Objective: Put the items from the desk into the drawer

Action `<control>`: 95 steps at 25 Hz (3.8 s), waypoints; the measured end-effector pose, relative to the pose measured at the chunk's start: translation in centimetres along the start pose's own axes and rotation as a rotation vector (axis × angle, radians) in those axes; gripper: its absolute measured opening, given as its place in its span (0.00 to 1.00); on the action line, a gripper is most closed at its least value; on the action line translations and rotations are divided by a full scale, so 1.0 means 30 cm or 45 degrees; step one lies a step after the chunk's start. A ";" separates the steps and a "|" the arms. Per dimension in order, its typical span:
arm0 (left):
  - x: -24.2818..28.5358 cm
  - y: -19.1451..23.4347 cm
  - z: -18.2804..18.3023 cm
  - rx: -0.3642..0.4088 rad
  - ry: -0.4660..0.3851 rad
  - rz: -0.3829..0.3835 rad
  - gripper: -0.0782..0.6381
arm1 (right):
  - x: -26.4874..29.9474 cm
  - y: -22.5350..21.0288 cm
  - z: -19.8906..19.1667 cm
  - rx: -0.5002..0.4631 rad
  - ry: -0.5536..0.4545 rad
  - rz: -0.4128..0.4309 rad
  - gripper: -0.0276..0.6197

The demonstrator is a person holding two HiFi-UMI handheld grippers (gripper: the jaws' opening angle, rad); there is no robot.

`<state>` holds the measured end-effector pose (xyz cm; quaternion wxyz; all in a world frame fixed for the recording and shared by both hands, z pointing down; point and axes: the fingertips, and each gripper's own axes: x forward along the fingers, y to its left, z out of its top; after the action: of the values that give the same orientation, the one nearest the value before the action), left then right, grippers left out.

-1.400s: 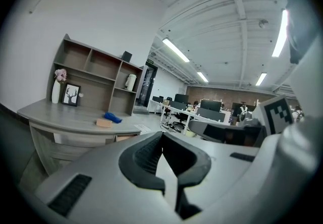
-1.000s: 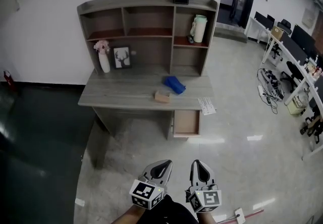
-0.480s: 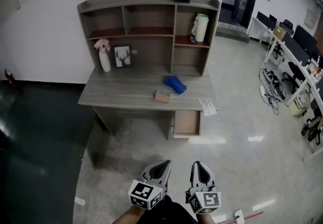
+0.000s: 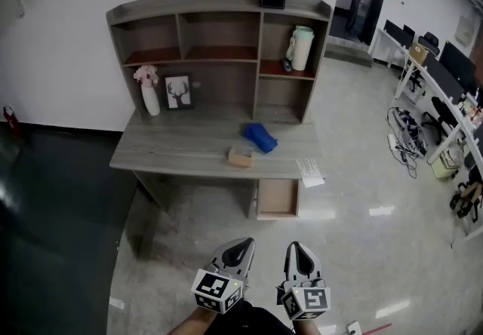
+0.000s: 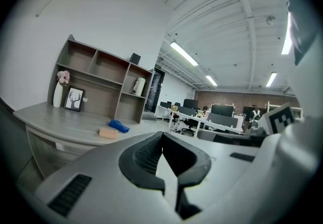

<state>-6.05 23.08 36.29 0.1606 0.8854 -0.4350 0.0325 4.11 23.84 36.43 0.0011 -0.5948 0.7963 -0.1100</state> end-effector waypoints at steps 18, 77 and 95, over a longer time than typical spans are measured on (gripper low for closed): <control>0.403 0.199 0.177 0.006 0.022 -0.103 0.12 | 0.417 -0.169 0.133 -0.008 -0.021 -0.067 0.06; 1.115 0.095 0.041 0.065 0.276 -0.492 0.12 | 0.739 -0.681 0.088 0.114 0.054 -0.244 0.06; 1.251 0.066 -0.090 0.112 0.286 -0.517 0.12 | 0.767 -0.823 -0.069 0.190 0.055 -0.285 0.06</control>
<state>15.89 -5.72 46.75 0.1725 0.9517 -0.2255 0.1169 20.49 -4.23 45.78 0.0159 -0.6757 0.7144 -0.1810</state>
